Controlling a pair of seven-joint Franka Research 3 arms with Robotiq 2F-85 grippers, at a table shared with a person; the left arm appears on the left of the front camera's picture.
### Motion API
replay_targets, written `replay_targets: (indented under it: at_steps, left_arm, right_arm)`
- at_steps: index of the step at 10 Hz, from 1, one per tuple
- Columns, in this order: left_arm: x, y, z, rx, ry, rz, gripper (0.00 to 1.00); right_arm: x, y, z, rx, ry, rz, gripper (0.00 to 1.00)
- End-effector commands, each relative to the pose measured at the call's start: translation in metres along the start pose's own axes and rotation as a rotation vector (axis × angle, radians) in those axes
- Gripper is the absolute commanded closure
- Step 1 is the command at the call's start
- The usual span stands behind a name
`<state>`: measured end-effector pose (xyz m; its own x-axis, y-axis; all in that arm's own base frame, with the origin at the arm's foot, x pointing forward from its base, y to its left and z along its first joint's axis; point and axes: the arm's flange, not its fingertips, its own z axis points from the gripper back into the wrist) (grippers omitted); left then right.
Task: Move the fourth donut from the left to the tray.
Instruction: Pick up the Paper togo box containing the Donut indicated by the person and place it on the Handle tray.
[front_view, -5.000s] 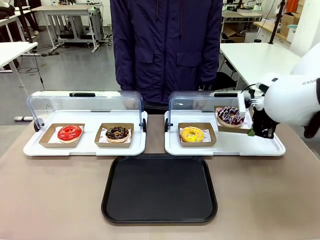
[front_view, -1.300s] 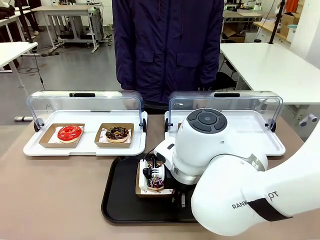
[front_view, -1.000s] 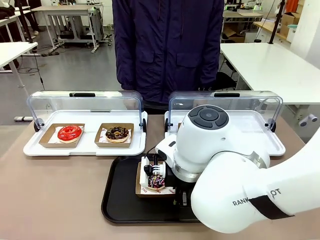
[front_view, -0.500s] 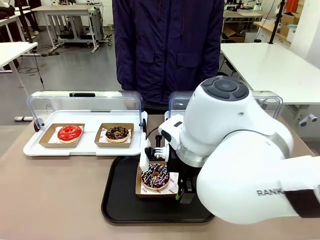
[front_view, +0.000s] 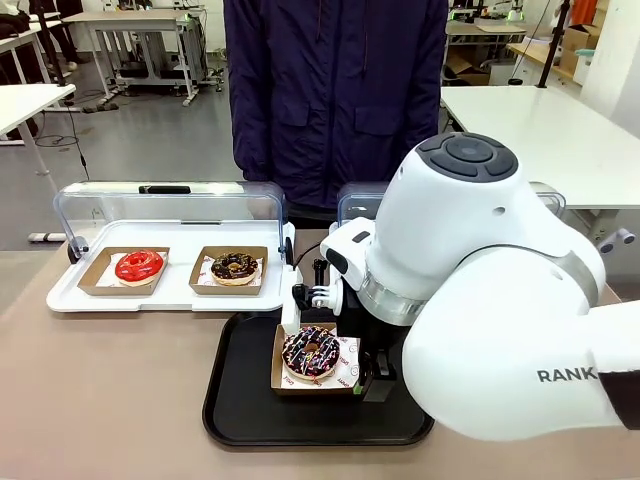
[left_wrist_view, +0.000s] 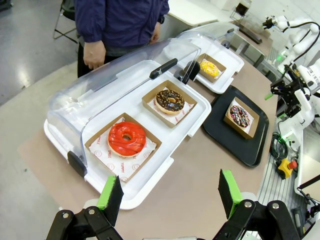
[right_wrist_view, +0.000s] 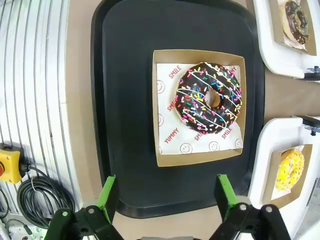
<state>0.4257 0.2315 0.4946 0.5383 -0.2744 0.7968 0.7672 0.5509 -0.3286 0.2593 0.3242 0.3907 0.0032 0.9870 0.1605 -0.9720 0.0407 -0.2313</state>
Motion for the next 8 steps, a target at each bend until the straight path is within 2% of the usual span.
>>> replay_targets:
  at_steps: [1, 8]
  left_arm:
    - [0.0014, -0.0023, 0.0001, -0.007, -0.005, -0.007, 0.00]
    - [0.0014, -0.0023, 0.0001, -0.007, -0.005, -0.007, 0.00]
  right_arm:
    - [0.0018, 0.0003, -0.0032, -0.015, 0.004, -0.010, 0.00]
    - [0.0018, 0.0003, -0.0032, -0.015, 0.004, -0.010, 0.00]
